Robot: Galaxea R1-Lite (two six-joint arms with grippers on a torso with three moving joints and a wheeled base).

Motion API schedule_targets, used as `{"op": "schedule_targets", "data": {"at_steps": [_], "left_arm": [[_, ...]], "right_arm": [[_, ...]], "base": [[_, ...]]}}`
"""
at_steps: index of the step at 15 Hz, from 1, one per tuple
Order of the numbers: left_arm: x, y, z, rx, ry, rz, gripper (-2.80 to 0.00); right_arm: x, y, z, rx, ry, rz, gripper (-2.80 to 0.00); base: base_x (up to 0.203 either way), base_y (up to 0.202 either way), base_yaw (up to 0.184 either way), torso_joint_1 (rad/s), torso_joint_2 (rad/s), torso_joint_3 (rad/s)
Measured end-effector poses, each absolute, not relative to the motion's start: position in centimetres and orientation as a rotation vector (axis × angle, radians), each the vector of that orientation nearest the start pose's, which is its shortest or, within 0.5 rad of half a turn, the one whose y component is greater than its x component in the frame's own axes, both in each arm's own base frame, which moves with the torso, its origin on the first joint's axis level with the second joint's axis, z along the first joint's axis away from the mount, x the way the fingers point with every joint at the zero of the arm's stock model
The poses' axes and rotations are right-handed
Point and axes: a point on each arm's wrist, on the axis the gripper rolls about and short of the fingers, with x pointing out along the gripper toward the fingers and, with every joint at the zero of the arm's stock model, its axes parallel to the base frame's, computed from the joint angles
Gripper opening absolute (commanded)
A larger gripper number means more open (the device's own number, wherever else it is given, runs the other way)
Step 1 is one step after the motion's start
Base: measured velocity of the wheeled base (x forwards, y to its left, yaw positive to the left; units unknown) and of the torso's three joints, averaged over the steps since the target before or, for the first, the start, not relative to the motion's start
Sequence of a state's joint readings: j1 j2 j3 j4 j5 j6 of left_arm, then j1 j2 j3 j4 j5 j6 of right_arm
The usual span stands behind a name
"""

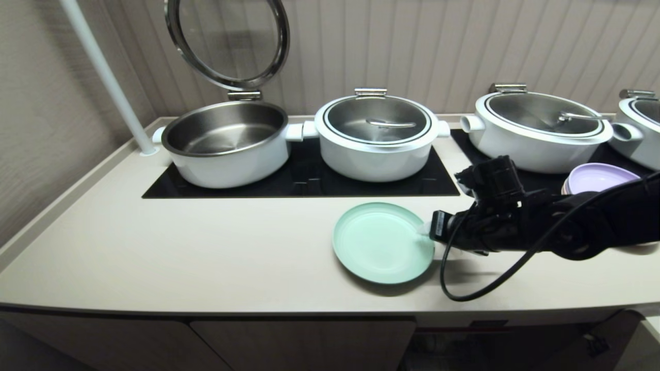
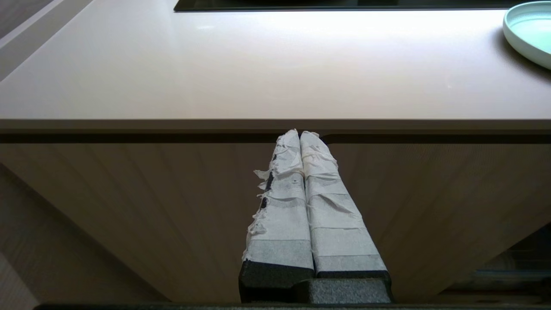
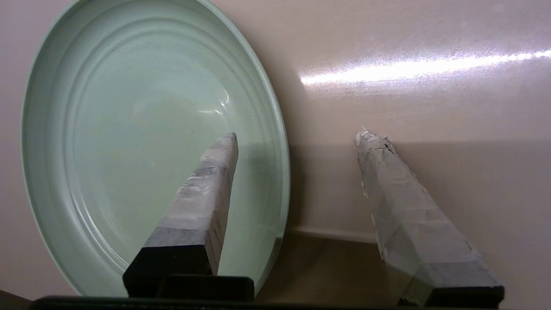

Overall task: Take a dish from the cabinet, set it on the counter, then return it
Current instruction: Place it on the table

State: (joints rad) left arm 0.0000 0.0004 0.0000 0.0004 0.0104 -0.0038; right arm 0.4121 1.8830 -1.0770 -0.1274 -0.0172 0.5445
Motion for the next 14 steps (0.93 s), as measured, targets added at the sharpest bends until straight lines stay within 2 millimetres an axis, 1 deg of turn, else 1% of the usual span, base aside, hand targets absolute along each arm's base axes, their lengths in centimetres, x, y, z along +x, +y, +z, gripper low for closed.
{"op": "schedule_targets", "data": {"at_steps": [2, 7, 12, 14], "left_arm": [[-2.3, 0.0, 7.5, -0.004, 0.001, 0.010, -2.80], [-2.3, 0.0, 7.5, -0.004, 0.001, 0.010, -2.80], [-2.3, 0.0, 7.5, -0.004, 0.001, 0.010, -2.80], [-2.3, 0.0, 7.5, -0.004, 0.001, 0.010, -2.80]], "right_arm": [[31.8, 13.9, 14.9, 0.374, 0.742, 0.188, 0.00], [32.0, 13.9, 15.8, 0.361, 0.655, 0.198, 0.00], [32.1, 13.7, 16.7, 0.221, 0.535, 0.194, 0.00], [31.9, 13.5, 16.5, 0.133, 0.495, 0.169, 0.00]], "base": [[0.000, 0.000, 0.000, 0.000, 0.00, 0.000], [0.000, 0.000, 0.000, 0.000, 0.00, 0.000], [0.000, 0.000, 0.000, 0.000, 0.00, 0.000], [0.000, 0.000, 0.000, 0.000, 0.00, 0.000]]}}
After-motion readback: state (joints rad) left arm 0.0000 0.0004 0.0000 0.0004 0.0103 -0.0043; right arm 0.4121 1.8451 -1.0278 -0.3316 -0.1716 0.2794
